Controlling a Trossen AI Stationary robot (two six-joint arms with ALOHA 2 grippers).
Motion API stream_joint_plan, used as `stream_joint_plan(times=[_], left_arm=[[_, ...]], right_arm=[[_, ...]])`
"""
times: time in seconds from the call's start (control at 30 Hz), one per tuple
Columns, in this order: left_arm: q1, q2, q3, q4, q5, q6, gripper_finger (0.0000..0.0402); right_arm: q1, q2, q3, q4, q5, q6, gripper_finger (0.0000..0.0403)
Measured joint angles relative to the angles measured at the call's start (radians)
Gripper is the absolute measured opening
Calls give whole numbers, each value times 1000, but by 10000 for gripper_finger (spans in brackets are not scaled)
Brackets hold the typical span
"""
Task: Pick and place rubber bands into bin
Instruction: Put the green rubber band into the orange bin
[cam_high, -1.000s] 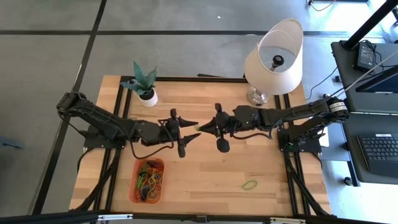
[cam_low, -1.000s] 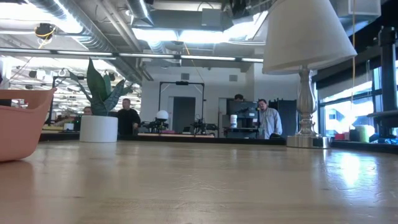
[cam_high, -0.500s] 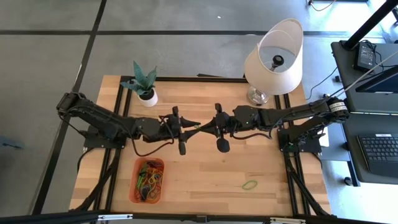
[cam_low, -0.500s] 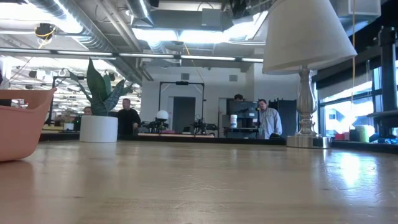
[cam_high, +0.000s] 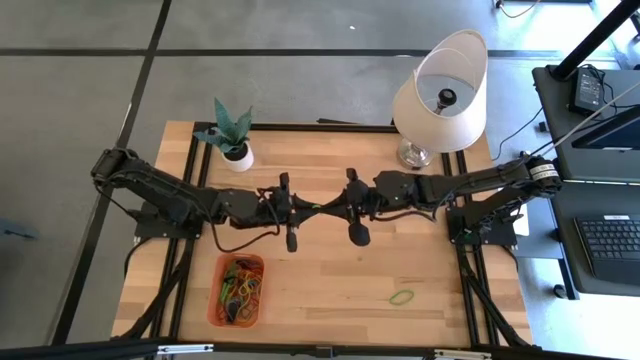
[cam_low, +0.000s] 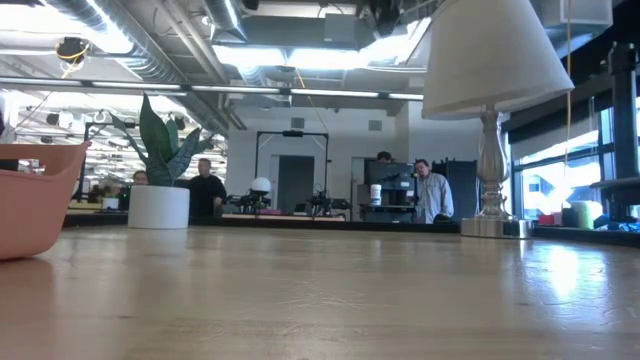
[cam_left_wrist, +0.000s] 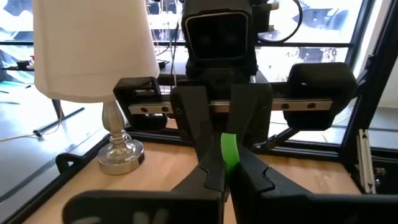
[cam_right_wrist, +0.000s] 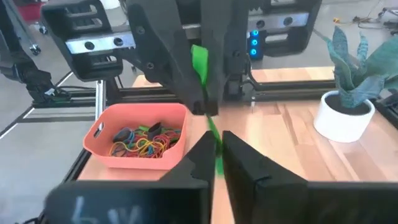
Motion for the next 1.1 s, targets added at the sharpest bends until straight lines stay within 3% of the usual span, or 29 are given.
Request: stream_joint_plan(times=[0.2,0.43,0.53,0.67,0.77,0.87,0.97,1.1], left_arm=[[-3,-6,1,-73,-36,5,4],[-46,-77,2,-237,-110,-52,4],[-82,-103,50,-423,-158,-118,4],[-130,-103,185,-809,-168,-292,4],[-170,-83,290,-1092,-110,-468,3],[-213,-71,341,-1282,55,-664,3],[-269,-71,325,-1355,191,-859,3],[-360,-69,253,-1362,240,-1081,3]], right_arm=[[-27,-30,0,-99,3,2,89],[-56,-140,0,-386,3,3,129],[-65,-168,0,-500,3,4,130],[-65,-172,-2,-578,6,2,131],[-64,-172,-14,-575,19,2,131],[-65,-171,-29,-570,51,0,131],[-65,-171,-48,-563,86,1,131],[-67,-171,-81,-521,93,3,131]])
